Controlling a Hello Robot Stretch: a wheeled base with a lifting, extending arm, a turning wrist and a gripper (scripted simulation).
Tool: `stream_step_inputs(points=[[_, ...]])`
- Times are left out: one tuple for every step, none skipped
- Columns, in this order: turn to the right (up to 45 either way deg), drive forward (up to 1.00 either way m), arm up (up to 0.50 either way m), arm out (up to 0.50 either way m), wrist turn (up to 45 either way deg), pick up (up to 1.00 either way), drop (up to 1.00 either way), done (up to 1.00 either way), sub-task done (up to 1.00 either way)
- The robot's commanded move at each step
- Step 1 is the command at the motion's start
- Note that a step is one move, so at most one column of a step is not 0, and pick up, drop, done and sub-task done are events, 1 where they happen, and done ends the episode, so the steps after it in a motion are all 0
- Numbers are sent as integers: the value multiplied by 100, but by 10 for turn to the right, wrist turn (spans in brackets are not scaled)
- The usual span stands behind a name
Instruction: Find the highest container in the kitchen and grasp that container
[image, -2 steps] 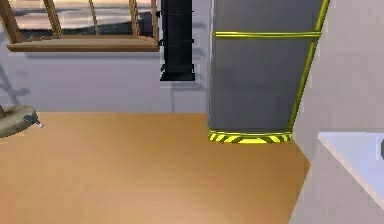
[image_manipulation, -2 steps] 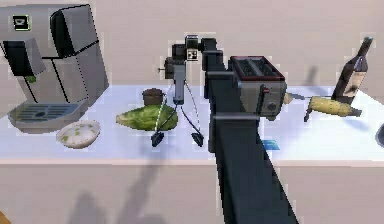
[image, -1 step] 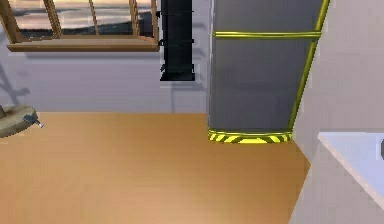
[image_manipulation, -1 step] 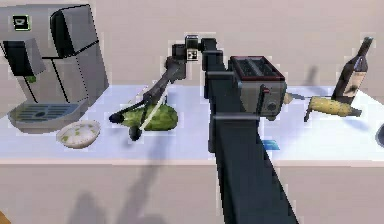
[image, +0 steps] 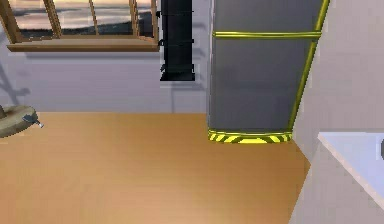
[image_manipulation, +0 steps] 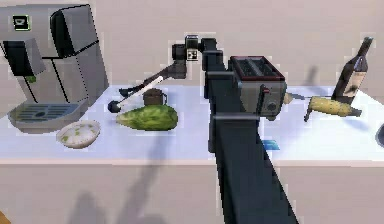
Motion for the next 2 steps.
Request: stream_step_inputs(points=[[0, 0, 0, 0, 450, 0, 0, 0, 0], [0, 0, 0, 0, 60, 0, 0, 0, 0]])
